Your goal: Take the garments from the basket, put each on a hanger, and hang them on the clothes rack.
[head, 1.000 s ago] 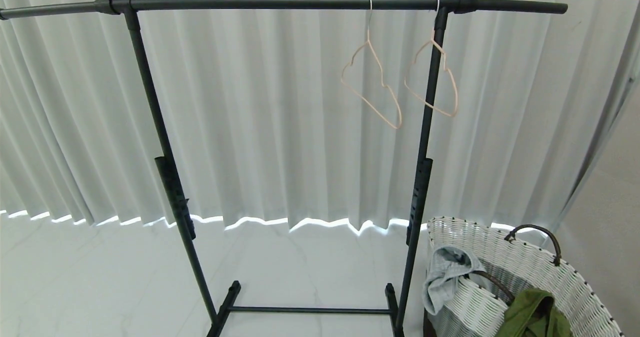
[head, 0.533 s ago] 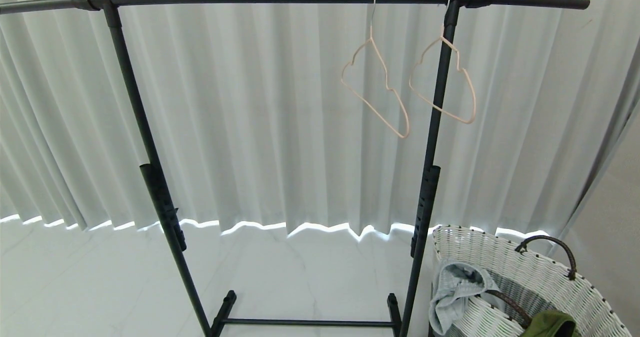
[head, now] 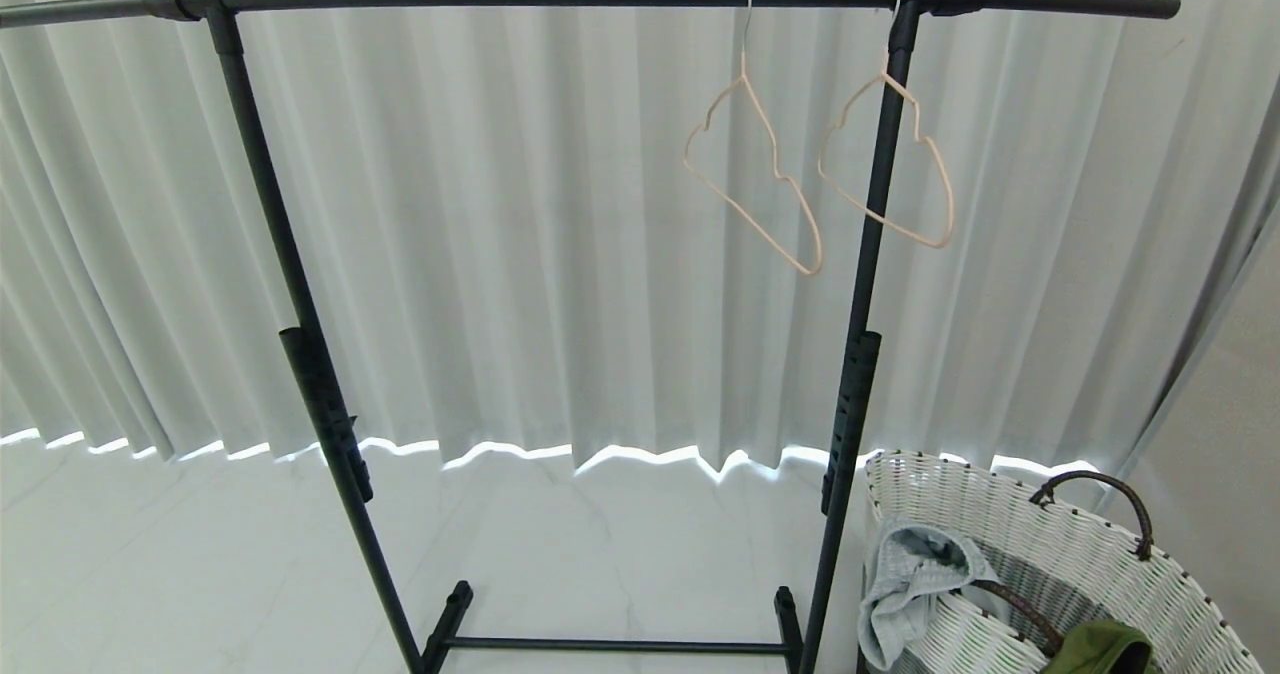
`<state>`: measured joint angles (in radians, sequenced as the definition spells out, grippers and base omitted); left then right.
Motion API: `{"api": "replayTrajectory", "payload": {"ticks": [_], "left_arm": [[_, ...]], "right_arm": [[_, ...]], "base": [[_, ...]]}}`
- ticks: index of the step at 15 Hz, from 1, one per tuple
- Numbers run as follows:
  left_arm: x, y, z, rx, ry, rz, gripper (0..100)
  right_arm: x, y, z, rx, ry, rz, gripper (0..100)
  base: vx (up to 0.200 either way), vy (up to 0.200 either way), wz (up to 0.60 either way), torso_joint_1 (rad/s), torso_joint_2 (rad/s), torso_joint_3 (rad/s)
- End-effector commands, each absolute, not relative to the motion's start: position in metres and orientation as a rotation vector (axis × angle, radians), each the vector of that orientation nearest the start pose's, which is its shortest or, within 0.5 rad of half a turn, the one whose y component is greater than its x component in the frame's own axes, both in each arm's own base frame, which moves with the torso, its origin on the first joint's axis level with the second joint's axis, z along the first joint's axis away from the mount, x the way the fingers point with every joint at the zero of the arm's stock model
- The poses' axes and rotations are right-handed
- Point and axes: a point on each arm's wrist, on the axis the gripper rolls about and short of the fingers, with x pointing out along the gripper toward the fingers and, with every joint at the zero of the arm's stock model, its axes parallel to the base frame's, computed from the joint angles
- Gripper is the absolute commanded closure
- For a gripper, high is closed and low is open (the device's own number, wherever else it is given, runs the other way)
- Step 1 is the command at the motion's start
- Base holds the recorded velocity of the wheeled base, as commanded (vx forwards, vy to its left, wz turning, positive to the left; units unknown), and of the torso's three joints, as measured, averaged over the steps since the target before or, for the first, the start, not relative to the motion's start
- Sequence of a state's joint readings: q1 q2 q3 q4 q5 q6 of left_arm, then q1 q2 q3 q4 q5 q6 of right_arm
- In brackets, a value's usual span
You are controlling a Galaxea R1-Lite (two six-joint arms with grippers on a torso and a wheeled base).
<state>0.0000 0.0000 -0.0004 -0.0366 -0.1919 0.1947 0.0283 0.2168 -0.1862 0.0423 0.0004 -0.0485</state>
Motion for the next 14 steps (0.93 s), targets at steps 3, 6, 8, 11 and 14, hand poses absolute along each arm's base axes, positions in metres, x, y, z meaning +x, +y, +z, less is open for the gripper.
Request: {"api": "replayTrajectory", "payload": {"ticks": [3,6,8,11,14], "left_arm": [[-0.023,-0.004,0.08,0.198,-0.057,-0.19,0],[-0.023,-0.004,0.079,0.199,-0.056,-0.191,0],[-0.023,-0.004,0.08,0.199,-0.056,-0.191,0],[-0.023,-0.004,0.08,0.199,-0.056,-0.192,0],[-0.023,-0.004,0.08,0.198,-0.054,-0.192,0]], "right_arm": [[0.09,0.001,0.147,-0.367,0.592,0.038,0],[0.132,-0.003,0.123,-0.502,0.807,0.097,0],[0.156,-0.015,0.104,-0.584,0.909,0.109,0],[0.184,-0.035,0.075,-0.672,0.998,0.148,0],[0.202,-0.038,0.053,-0.675,1.033,0.179,0]], "base": [[0.0,0.0,0.0,0.0,0.0,0.0],[0.0,0.0,0.0,0.0,0.0,0.0],[0.0,0.0,0.0,0.0,0.0,0.0],[0.0,0.0,0.0,0.0,0.0,0.0],[0.0,0.0,0.0,0.0,0.0,0.0]]}}
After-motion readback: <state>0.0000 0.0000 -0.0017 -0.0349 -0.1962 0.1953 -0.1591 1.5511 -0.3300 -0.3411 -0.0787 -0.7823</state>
